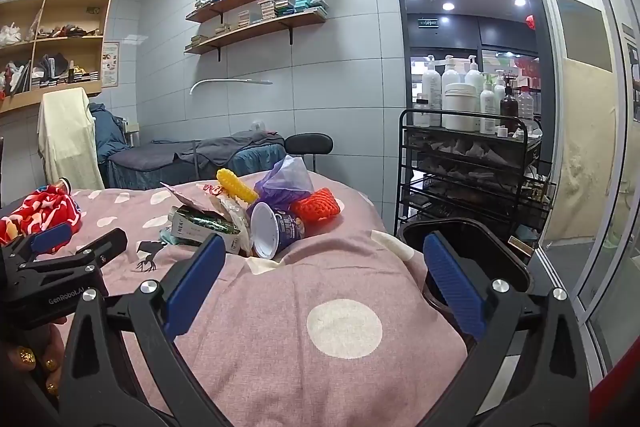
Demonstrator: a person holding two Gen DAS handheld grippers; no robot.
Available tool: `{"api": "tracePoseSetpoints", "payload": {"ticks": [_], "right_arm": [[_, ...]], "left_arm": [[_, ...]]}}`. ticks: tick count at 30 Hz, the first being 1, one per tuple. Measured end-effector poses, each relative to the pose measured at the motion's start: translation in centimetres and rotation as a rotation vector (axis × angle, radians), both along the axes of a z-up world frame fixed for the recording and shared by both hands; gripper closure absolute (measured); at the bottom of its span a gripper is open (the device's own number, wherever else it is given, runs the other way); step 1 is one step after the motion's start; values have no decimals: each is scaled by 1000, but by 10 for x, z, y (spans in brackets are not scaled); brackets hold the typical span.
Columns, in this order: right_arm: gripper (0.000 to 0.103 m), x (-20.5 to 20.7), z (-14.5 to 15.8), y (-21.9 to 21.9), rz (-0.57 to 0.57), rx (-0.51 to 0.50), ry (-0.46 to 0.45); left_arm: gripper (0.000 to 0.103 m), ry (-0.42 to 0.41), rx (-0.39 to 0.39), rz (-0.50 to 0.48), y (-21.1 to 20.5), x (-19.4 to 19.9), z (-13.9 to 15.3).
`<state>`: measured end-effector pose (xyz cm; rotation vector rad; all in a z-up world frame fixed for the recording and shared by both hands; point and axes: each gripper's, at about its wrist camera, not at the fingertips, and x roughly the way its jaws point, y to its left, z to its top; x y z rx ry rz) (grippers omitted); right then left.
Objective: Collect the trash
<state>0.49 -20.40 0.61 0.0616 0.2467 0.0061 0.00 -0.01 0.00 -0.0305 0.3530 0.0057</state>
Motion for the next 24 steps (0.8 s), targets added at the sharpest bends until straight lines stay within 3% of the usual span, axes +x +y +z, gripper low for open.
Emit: {"api": "tracePoseSetpoints", "payload": {"ticks": [24], "right_arm": [[5,0,0,2,5,1,3]], "left_arm": [[5,-1,2,-2,0,1,-2]]}}
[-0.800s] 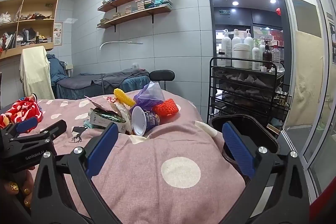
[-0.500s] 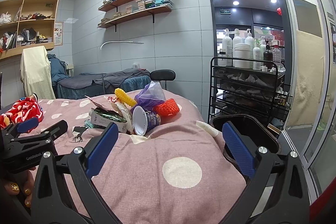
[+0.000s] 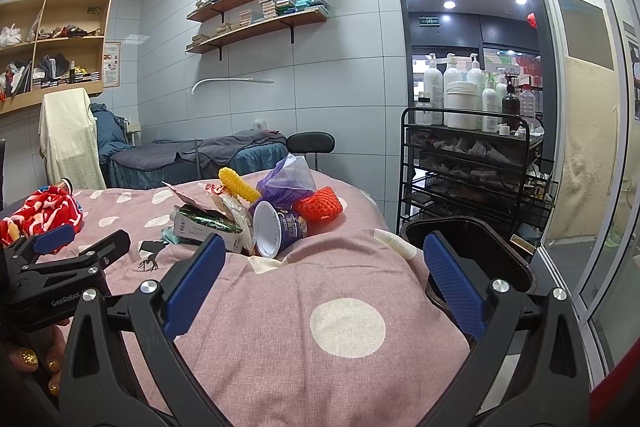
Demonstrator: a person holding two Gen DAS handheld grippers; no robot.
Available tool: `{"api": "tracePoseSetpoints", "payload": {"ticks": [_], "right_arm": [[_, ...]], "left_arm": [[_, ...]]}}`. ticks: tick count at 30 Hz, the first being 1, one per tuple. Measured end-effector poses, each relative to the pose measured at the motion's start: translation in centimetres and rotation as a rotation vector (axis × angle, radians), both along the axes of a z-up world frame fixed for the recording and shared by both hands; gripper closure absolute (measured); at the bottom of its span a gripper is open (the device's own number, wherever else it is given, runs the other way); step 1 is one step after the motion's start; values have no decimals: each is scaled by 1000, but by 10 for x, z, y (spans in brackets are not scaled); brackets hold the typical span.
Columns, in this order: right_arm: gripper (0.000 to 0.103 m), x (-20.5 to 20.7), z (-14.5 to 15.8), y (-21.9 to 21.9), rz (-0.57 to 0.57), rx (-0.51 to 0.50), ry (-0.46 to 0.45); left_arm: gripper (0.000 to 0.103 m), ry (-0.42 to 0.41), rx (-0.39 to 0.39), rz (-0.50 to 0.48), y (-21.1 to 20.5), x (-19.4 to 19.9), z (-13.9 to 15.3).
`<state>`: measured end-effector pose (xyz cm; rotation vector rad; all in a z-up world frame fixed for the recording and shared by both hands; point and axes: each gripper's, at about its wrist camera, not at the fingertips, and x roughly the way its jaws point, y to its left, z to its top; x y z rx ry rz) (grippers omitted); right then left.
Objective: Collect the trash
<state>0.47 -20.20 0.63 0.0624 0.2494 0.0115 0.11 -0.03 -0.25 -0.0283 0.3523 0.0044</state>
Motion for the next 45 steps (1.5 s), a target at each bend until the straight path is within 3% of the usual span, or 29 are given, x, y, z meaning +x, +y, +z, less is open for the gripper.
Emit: {"api": "tracePoseSetpoints", "payload": {"ticks": [26,33,36,38,40,45], "right_arm": [[5,7,-6,0,12,26,18],[5,45,-14,4,87,13,166],[5,66,-17,12,135,-18,248],[5,79,-19,15,176,-18,293],[5,92,-22,18,199,-14,328],[5,122,-23,22,229,6,391]], "left_arm": [[5,25,26,-1,3,5,-7],[5,165,82,-22,21,29,-18],[5,173,95,-38,22,37,-24],[5,157,81,-52,25,43,-26],[5,196,39,-73,31,49,-27],[5,186,-71,-121,51,72,-8]]}}
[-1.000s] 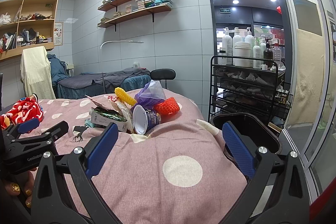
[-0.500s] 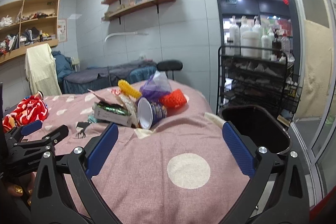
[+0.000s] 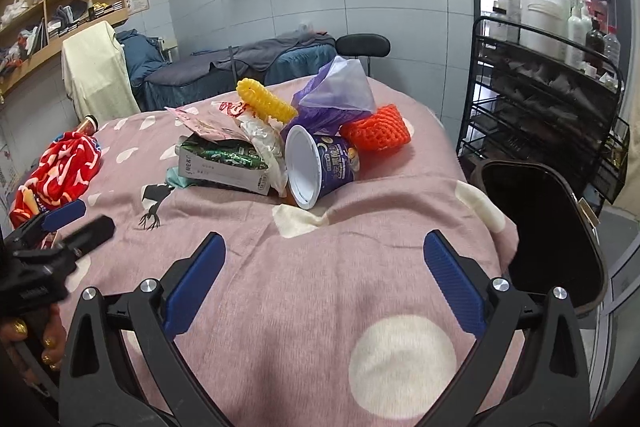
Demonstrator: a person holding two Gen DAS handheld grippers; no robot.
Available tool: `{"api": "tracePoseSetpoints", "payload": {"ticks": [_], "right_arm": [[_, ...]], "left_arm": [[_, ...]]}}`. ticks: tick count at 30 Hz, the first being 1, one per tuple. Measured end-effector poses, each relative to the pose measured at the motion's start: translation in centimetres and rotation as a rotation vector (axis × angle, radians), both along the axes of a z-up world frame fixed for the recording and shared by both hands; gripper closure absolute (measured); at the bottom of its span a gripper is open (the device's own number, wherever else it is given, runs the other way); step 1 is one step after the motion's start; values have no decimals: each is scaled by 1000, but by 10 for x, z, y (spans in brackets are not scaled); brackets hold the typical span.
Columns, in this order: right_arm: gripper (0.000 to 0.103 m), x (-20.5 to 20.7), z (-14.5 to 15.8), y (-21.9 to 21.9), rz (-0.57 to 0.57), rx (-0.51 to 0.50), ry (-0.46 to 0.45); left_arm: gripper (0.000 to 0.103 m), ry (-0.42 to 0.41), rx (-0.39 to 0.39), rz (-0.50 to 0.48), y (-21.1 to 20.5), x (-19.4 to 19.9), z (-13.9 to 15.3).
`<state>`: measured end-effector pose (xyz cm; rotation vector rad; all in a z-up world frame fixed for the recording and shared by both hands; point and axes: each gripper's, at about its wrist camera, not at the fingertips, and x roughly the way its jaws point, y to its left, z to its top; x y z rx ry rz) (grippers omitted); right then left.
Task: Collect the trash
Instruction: 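Grasp the purple plastic bag with the right tool while the left tool grasps a pink wrapper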
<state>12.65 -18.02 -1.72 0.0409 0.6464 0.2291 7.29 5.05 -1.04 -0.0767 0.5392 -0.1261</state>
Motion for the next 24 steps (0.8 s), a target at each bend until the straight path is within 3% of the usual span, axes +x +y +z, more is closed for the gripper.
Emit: {"api": "tracePoseSetpoints", "payload": {"ticks": [6,12,17,21,24], "right_arm": [[5,27,4,5,11,-35,16],[5,38,4,7,11,-37,9],[5,39,2,6,7,-48,9],[5,42,2,5,0,-40,11],[5,45,3,5,2,-37,11]], "left_arm": [[6,27,-114,-14,10,41,20],[18,119,-250,2,32,102,32],[23,189,-248,6,36,143,28],[37,265,-239,0,36,169,14],[41,297,-268,-11,40,182,5]]}}
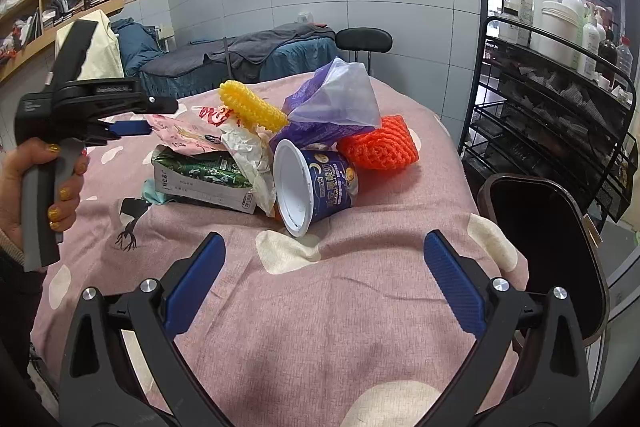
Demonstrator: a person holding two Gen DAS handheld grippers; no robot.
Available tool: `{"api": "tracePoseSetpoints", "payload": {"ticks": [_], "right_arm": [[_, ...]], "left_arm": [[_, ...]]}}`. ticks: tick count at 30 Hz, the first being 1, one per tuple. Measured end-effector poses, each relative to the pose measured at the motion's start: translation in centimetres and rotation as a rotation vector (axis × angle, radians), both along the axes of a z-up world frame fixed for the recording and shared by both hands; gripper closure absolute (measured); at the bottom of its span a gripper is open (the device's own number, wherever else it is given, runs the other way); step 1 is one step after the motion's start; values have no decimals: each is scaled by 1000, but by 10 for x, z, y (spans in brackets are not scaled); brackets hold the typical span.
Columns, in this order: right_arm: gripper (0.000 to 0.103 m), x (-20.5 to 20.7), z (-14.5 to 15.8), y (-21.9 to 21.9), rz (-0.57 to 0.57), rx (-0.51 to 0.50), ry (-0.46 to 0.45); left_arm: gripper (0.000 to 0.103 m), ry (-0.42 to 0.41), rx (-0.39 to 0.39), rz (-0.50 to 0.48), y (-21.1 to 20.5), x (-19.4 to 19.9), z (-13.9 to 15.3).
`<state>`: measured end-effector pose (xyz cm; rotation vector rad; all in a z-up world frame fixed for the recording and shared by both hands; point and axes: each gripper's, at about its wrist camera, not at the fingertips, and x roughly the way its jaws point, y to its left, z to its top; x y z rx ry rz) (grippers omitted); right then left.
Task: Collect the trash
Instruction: 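Grasp the purple plastic bag with the right tool while the left tool grasps a pink wrapper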
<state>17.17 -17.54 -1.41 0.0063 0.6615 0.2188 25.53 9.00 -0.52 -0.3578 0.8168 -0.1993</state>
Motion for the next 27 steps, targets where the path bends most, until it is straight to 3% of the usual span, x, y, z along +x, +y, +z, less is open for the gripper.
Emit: {"api": "tracePoseSetpoints", "payload": {"ticks": [2,3,6,10,17,19,26,27], "right_arm": [[5,3,-1,1,3,-1,4],[5,6,-1,2,5,2,10],[5,14,-4,3,6,22,31],[5,30,-8,3,7,65,66],[7,67,0,-6,-12,201,90],[15,79,6,-8,-14,232,76],[30,117,19,-13,-61,253,46],[40,120,18,-12,-61,249,48]], "left_arm": [[46,19,-18,-28,-1,7,-5],[59,29,-21,-33,-2,10,-8],[81,51,-28,-43,-3,13,-16],[98,16,-58,-50,2,4,-15],[100,-68,-141,-12,21,-22,1],[100,-96,-161,-4,27,-33,9],[100,-180,-179,48,50,-78,26],[100,-183,-173,55,51,-83,26]]}}
